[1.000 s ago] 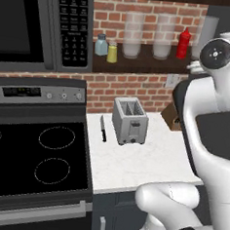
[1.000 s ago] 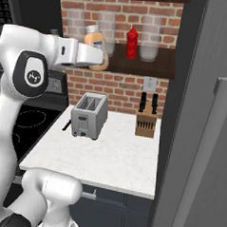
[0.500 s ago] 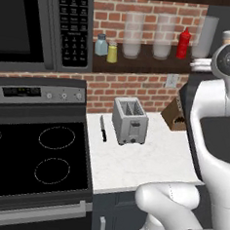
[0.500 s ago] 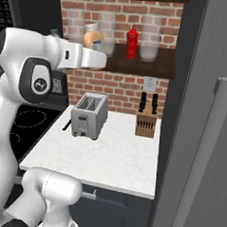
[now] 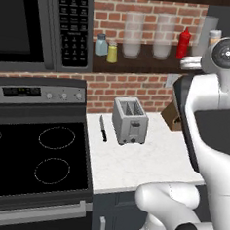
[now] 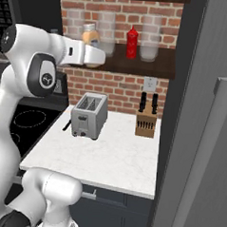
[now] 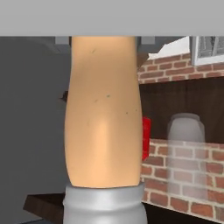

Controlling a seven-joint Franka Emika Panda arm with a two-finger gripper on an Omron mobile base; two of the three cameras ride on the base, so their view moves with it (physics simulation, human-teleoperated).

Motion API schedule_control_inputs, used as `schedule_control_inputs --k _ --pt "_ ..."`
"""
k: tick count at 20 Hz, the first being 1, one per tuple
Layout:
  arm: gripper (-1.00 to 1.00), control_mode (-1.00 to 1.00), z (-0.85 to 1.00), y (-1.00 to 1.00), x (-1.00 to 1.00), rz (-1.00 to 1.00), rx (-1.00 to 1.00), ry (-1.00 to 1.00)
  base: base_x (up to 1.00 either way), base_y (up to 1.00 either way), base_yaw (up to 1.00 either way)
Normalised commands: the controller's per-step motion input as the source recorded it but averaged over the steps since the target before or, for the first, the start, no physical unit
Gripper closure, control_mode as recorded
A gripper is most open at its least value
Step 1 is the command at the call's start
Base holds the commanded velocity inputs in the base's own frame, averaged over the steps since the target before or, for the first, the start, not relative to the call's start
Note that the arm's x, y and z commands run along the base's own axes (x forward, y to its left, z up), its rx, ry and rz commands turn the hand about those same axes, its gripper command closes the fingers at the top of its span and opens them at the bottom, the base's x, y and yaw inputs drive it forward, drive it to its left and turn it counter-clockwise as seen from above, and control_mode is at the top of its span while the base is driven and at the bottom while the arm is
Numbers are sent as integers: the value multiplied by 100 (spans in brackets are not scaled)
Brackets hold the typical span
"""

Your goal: Put the shaker and condiment bottle from the counter next to their counterparts in the cabinet.

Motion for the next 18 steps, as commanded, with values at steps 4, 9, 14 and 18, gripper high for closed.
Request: schedule_control_inputs --k 4,9,14,18 --pt "100 -100 0 -1 36 9 15 1 0 0 0" --pt "100 -100 0 -2 32 9 15 0 0 0 0" --pt "100 -100 -38 2 8 9 2 1 0 0 0" --pt "100 -100 -17 2 15 5 2 -5 0 0 0"
